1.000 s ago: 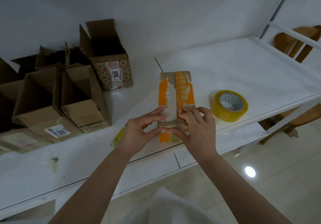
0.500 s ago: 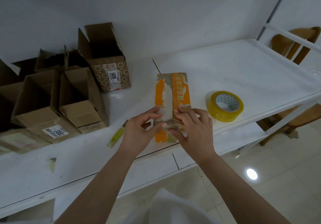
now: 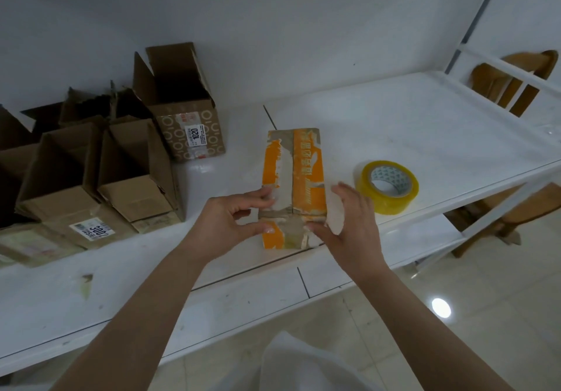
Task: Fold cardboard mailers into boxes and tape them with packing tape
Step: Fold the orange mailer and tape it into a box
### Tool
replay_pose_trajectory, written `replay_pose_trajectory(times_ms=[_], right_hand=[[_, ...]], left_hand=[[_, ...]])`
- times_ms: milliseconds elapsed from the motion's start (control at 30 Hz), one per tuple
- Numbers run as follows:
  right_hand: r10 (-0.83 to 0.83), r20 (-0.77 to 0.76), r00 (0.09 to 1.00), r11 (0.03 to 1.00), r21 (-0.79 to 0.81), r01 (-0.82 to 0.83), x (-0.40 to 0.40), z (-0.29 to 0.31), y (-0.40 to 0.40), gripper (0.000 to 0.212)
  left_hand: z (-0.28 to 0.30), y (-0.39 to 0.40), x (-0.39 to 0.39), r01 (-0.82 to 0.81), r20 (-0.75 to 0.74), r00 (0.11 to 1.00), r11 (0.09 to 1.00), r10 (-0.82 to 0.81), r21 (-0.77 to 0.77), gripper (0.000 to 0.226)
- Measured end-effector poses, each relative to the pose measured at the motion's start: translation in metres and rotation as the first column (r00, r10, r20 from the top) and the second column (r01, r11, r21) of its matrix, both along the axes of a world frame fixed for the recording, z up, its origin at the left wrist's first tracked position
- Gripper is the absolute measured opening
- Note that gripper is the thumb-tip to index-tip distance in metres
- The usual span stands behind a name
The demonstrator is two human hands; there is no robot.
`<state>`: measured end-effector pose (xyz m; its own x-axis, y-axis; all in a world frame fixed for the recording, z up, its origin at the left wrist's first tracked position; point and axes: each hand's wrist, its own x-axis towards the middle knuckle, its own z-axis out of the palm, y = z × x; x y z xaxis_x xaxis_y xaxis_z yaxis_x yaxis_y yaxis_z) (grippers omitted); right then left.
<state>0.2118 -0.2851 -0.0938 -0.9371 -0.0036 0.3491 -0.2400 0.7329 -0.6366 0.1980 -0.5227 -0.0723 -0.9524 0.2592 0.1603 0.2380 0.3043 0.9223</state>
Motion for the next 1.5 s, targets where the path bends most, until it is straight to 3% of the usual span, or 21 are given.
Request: replay_pose_trajectory(times_ms=[67,100,200,333,467,567,667,767,900,1000,1133,1233,1300,1400,1500], right_hand=[[-0.103,0.046,0.994,0.991,0.09,0.099,0.003,-0.001,0.006,0.06],[-0.112,-0.002,0.994,0.981,0.16,0.111,0.005,-0.003,0.008,0.053],[-0.022,-0.193,0.981,0.953,0.293,0.079,0.007,-0.002,0.011,0.045],[0.082,-0.269,0.96,0.927,0.374,0.025,0.003,-0.003,0.01,0.04],[0.096,-0.283,0.954,0.924,0.383,0.021,0.004,-0.004,0.012,0.041],[0.175,-0.186,0.967,0.937,0.332,-0.106,0.006,-0.002,0.02,0.043],[0.275,-0.069,0.959,0.956,0.122,-0.265,0.006,-0.001,0.033,0.043],[0.222,0.015,0.975,0.969,-0.113,-0.219,-0.003,-0.005,0.042,0.039],[0.31,0.094,0.946,0.949,-0.084,-0.303,-0.009,-0.016,0.031,0.034],[0.276,0.02,0.961,0.961,-0.008,-0.276,-0.012,-0.016,0.022,0.048],[0.272,-0.113,0.956,0.954,0.16,-0.253,-0.015,-0.017,0.017,0.052],[0.268,-0.036,0.963,0.959,0.109,-0.263,-0.012,-0.02,0.011,0.055],[0.241,-0.022,0.97,0.958,0.168,-0.234,-0.012,-0.018,0.013,0.055],[0.197,-0.194,0.961,0.953,0.268,-0.141,-0.015,-0.008,0.016,0.052],[0.172,-0.262,0.95,0.959,0.265,-0.101,-0.014,-0.007,0.008,0.051]], left_hand=[[0.006,0.006,0.003,-0.046,-0.019,0.999,0.997,0.045,-0.06,0.048],[0.008,0.01,0.005,-0.085,-0.032,0.996,0.992,0.083,-0.09,0.047],[0.006,0.024,0.008,-0.193,-0.121,0.978,0.961,0.172,-0.195,0.04],[-0.002,0.034,0.011,-0.263,-0.201,0.954,0.943,0.223,-0.202,0.034],[-0.004,0.037,0.015,-0.29,-0.229,0.942,0.94,0.246,-0.182,0.031],[-0.005,0.036,0.015,-0.282,-0.216,0.946,0.943,0.242,-0.179,0.031],[-0.004,0.035,0.013,-0.269,-0.183,0.954,0.945,0.236,-0.184,0.029],[-0.003,0.036,0.011,-0.26,-0.153,0.96,0.948,0.233,-0.186,0.029],[-0.002,0.036,0.012,-0.247,-0.131,0.965,0.951,0.226,-0.186,0.029],[-0.001,0.035,0.011,-0.246,-0.125,0.966,0.948,0.225,-0.2,0.029],[0.002,0.035,0.01,-0.223,-0.129,0.972,0.946,0.197,-0.236,0.028],[0.005,0.034,0.01,-0.211,-0.147,0.974,0.934,0.175,-0.289,0.028],[0.006,0.035,0.009,-0.205,-0.147,0.975,0.938,0.169,-0.281,0.028],[0.005,0.037,0.011,-0.225,-0.164,0.969,0.928,0.183,-0.297,0.029],[0.004,0.037,0.01,-0.236,-0.177,0.966,0.928,0.19,-0.29,0.03]])
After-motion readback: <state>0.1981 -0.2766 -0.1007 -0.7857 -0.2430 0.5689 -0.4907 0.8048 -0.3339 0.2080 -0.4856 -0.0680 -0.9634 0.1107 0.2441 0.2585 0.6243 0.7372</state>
